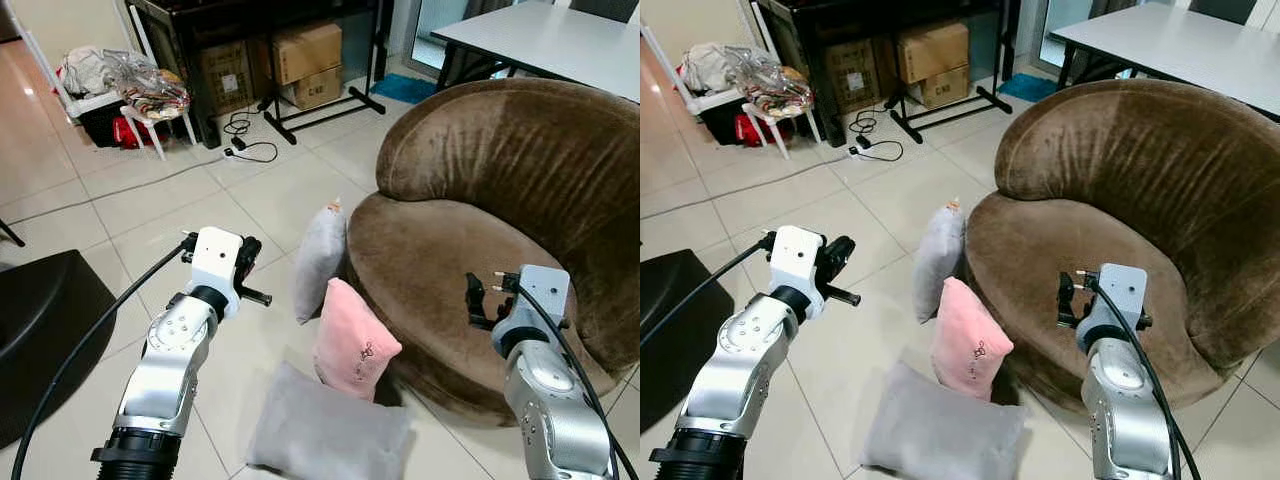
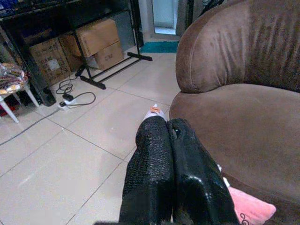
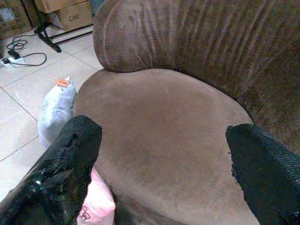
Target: Move the pillow to the sofa from floor
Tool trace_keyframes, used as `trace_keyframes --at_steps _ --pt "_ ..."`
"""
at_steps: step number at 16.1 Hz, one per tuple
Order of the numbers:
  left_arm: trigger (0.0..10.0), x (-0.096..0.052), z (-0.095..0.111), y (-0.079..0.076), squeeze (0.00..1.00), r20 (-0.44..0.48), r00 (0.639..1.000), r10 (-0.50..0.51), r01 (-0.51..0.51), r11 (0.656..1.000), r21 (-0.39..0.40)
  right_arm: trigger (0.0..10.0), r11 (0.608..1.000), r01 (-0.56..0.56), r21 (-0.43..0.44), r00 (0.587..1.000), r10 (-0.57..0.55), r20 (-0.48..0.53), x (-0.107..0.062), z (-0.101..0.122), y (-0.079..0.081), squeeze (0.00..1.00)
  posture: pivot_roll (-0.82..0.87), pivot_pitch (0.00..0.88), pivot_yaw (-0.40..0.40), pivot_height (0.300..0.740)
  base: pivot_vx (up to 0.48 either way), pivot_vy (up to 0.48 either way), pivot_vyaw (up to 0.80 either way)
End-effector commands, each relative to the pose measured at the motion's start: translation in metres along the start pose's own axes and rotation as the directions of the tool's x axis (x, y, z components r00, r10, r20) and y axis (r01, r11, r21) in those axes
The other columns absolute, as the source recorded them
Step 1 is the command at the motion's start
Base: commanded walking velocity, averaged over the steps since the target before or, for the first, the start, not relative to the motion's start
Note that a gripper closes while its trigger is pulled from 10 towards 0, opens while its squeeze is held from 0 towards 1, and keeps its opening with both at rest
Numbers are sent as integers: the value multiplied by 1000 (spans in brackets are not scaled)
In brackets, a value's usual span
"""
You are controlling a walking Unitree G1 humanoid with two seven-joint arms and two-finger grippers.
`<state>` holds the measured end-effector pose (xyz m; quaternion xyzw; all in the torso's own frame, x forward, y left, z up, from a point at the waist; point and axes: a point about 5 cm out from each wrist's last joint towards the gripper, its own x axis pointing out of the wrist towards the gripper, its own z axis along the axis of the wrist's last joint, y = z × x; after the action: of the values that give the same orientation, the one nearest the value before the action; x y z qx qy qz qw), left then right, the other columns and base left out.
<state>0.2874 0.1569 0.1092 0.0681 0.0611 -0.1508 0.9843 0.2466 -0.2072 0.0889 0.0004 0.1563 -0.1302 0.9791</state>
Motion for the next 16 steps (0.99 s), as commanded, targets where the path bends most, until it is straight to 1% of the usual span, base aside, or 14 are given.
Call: trace_keyframes --at_steps 1,8,10,11,16 --pt "10000 -2 3 3 0 11 1000 11 -11 1000 0 10000 1000 -6 -16 1000 6 -6 0 0 1 0 -106 0 38 740 0 0 0" --pt "10000 -1 3 1 0 13 1000 9 -9 1000 -2 10000 999 -16 -33 1000 16 -2 2 2 1 0 -108 0 32 740 0 470 0" --pt "10000 -1 3 1 0 14 1000 8 -8 1000 2 10000 1000 -14 -5 1000 13 -7 2 1 1 0 -108 0 32 740 0 480 0" --pt "10000 -1 4 1 0 14 1000 8 -8 1000 6 10000 999 -20 26 1000 21 -10 2 1 3 0 -101 0 31 740 0 480 0" --pt "10000 -2 4 5 0 11 1000 15 -15 1000 15 10000 998 -35 56 999 36 -17 1 -2 8 0 -97 0 37 740 0 480 0"
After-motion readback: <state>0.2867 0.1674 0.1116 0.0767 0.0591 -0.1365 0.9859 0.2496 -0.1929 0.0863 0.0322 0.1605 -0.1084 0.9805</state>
